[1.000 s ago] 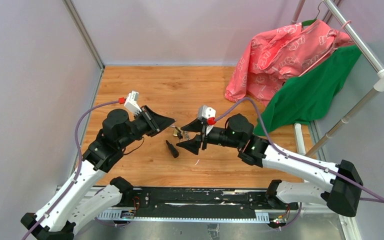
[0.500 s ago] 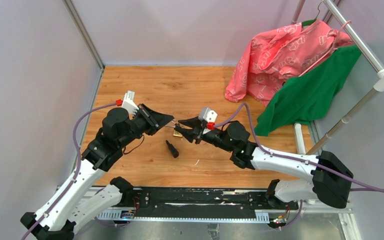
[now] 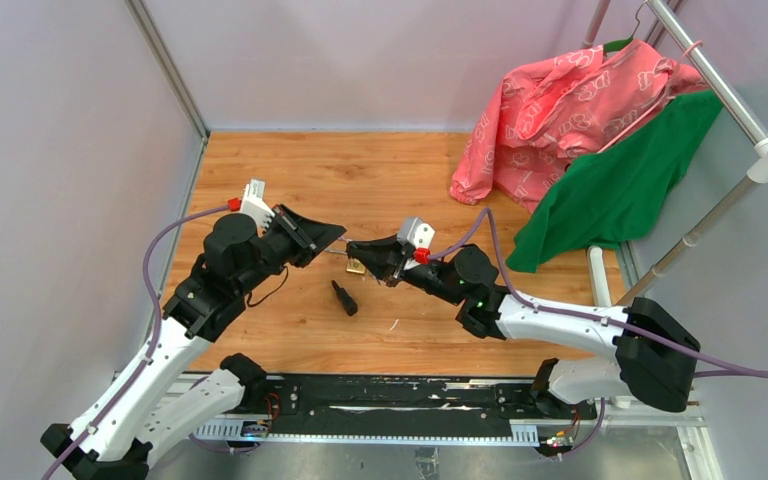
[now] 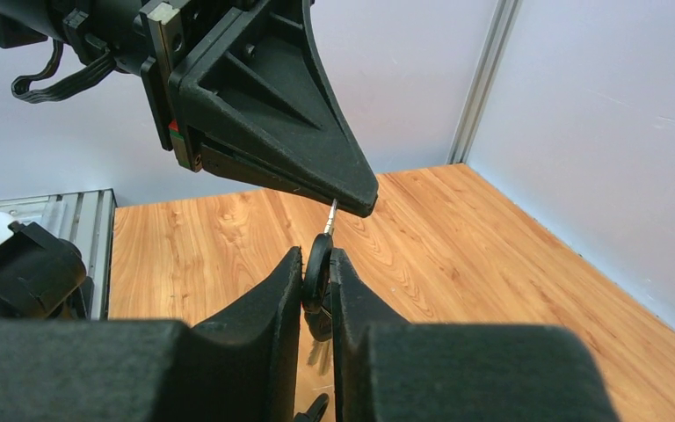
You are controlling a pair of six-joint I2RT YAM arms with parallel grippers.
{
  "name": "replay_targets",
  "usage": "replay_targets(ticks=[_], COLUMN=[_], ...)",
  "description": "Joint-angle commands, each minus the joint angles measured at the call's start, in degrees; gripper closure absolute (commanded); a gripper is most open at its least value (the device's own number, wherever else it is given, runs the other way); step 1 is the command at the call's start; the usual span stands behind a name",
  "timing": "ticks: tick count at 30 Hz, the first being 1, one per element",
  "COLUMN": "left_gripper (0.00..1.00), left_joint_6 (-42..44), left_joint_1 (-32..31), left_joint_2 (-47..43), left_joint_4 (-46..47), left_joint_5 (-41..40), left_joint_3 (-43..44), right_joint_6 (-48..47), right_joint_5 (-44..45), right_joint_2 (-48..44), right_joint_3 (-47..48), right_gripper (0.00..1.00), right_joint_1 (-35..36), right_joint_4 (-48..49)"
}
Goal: Unlock with the key
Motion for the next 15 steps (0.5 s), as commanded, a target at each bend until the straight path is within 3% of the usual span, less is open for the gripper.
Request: replay_targets(ticks=[1,5,9,12,15], left_gripper=[1.0,1.0,0.93,0.83,0.63], left_joint_6=[-1.2,-1.1,-0.6,0.4,1.8], left_joint_1=[0.1,0.0,0.1,0.1,0.0], left_joint_2=[-0.8,-2.5,-4.1,-4.2,-3.5], left_joint_4=[0.2,-2.1,-5.0,-6.8,-9.2], left_joint_5=[-0.2,-1.9,-3.7,-5.3,-5.7], left_joint_3=[1.0,0.9,0.7,0.8,1.2], right_joint_6=[-0.8,-1.2,-1.0,-1.0,-1.1], right_joint_5=[2.3,4.4,7.4,9.3,10.5], right_joint_2=[0.6,0.1,-0.5,-1.1,-2.1], right_joint_3=[-0.6,0.8,1.0,0.0,-0.4], right_gripper=[0.98,1.0,1.0,1.0,1.0], right_joint_1=[0.4,0.4,0.4,0.3,0.3], right_joint_4=[2.2,-3.9,-7.2,-7.7,-9.2])
